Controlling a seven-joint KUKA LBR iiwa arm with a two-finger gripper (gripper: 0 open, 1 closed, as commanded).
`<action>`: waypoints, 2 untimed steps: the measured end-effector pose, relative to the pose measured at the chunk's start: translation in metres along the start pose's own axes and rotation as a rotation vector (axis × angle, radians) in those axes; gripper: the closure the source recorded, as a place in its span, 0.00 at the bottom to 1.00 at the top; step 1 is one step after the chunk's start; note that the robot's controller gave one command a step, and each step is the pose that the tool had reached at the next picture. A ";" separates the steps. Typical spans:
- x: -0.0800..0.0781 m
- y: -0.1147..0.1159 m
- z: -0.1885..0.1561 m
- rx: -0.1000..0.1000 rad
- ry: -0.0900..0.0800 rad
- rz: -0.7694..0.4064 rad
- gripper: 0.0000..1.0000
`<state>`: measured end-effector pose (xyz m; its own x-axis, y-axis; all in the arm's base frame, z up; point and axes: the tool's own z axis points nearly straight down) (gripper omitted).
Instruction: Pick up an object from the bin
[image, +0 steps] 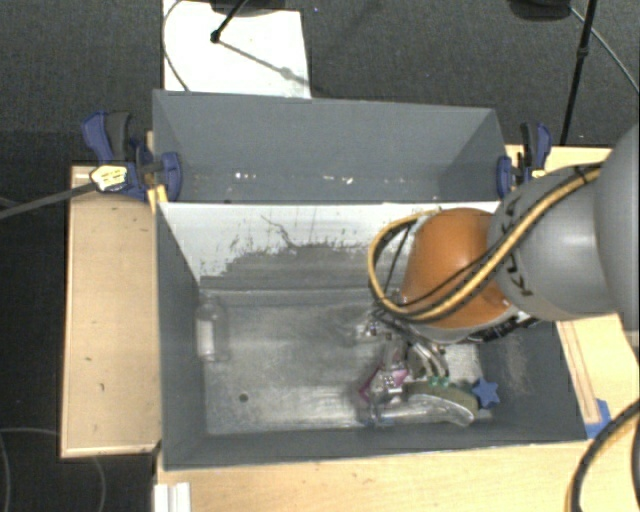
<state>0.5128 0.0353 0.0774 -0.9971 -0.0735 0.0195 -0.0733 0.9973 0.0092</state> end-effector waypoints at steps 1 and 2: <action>0.027 -0.040 -0.001 0.004 -0.045 -0.101 0.00; 0.027 -0.039 -0.002 0.004 -0.041 -0.102 1.00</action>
Offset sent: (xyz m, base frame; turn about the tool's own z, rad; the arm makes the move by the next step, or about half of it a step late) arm -0.0317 -0.0466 -0.0074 -0.1043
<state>0.4891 -0.0054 0.0791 -0.9844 -0.1743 -0.0223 -0.1744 0.9847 0.0054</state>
